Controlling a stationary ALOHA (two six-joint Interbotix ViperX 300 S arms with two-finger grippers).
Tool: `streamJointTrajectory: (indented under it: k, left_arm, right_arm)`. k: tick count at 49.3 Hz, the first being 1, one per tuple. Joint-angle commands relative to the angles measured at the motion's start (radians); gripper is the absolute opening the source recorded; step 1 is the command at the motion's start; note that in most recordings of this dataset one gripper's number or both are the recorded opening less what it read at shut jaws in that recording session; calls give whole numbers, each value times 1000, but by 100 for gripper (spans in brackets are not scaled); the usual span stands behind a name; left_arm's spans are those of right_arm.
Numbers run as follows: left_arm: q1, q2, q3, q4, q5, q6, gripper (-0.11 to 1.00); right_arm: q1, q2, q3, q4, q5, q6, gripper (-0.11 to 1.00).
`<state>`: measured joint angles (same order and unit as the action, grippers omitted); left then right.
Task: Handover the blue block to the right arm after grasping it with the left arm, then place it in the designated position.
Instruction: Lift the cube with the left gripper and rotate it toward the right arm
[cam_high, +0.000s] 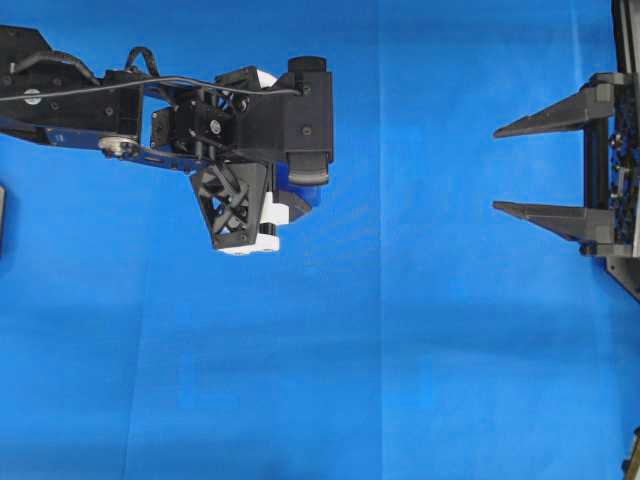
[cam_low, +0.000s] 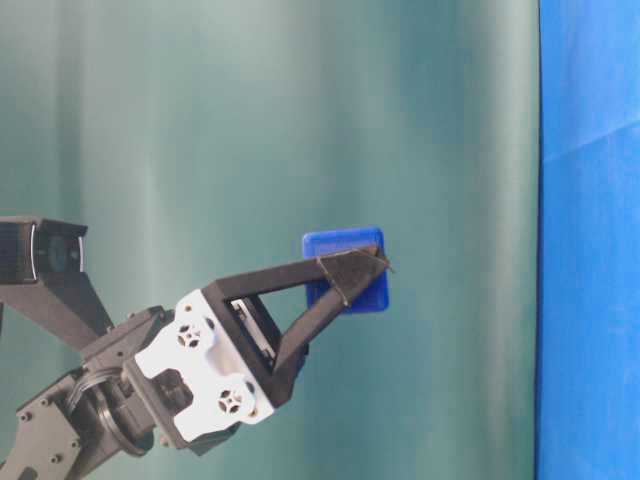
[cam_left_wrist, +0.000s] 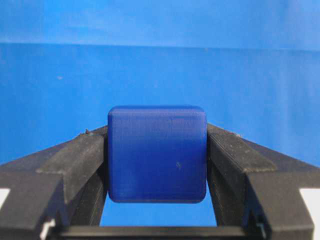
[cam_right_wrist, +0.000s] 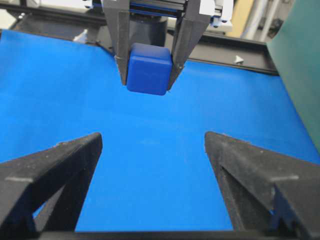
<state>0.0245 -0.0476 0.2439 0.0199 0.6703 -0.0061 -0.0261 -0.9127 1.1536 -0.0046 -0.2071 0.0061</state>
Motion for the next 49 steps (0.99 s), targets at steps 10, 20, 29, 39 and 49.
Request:
streamJointTrajectory:
  k: [10, 20, 29, 39, 49]
  left_arm:
    - [-3, -34, -14, 2, -8, 0, 48]
    - [-3, -43, 0, 3, -32, 2, 48]
    - [-3, -87, 54, 2, -130, 0, 48]
    - [-3, -158, 164, 2, -341, -5, 48]
    - [-3, -232, 293, 2, -617, -8, 48]
  right_arm:
    - [-2, 8, -28, 2, -5, 0, 96]
    - [-2, 6, -28, 2, -5, 0, 96]
    - [-2, 6, -29, 0, -5, 0, 96]
    - [-2, 6, -29, -2, -8, -2, 96]
    - [-2, 6, -29, -2, -9, -5, 96]
